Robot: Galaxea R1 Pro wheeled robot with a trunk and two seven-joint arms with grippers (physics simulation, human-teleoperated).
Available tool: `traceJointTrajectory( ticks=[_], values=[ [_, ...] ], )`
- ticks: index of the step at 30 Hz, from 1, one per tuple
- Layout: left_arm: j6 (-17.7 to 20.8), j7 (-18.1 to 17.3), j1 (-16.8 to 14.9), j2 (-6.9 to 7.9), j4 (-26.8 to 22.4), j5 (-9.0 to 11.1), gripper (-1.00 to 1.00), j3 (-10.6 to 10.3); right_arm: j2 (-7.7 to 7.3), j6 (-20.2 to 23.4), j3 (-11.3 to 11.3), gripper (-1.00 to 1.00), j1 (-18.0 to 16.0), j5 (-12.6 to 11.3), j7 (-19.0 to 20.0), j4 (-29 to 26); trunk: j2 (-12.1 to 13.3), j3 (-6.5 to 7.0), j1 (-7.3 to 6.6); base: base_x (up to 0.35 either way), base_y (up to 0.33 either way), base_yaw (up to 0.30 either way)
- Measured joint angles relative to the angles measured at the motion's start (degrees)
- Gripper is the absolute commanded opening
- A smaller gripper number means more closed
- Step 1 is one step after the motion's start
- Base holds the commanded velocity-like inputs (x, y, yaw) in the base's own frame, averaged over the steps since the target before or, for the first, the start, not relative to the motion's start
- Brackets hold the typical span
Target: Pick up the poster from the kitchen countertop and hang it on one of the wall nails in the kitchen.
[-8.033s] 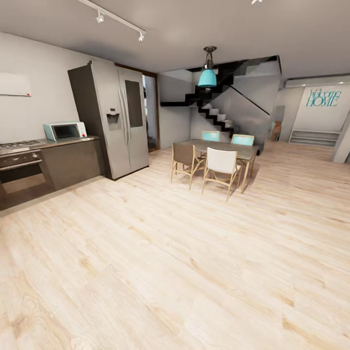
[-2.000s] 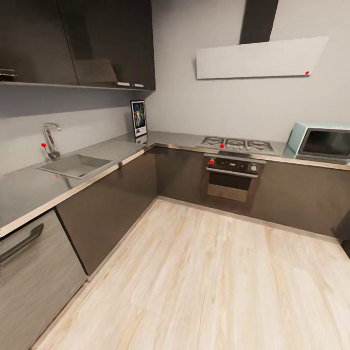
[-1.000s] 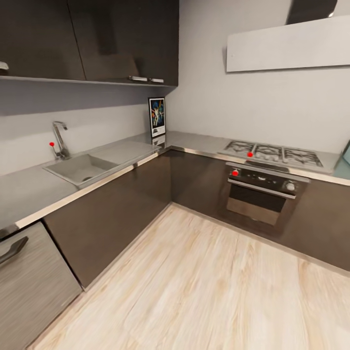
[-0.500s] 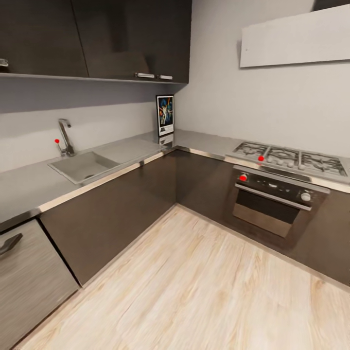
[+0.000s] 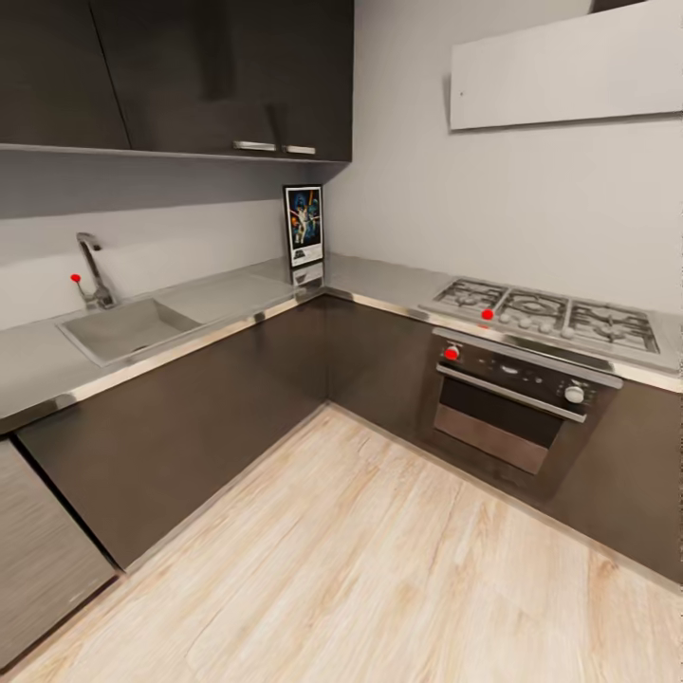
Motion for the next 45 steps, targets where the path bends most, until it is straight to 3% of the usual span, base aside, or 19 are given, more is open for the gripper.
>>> traceJointTrajectory(
  ticks=[7, 36, 45],
  values=[
    [0.0, 0.0, 0.0, 0.00, 0.0, 0.0, 1.00, 0.1, 0.26, -0.1, 0.0, 1.00, 0.0, 0.0, -0.1, 0.0, 0.0, -0.05, 0.01, 0.107, -0.181, 0.157],
    [0.0, 0.2, 0.0, -0.02, 0.0, 0.1, 1.00, 0.1, 0.30, -0.1, 0.0, 1.00, 0.0, 0.0, -0.3, 0.0, 0.0, -0.65, 0.02, 0.003, -0.005, 0.280],
    [0.0, 0.2, 0.0, 0.00, -0.1, 0.1, 1.00, 0.1, 0.24, 0.0, 0.0, 1.00, 0.0, 0.0, -0.1, 0.0, 0.0, -0.77, 0.00, 0.179, -0.162, 0.057]
  ],
)
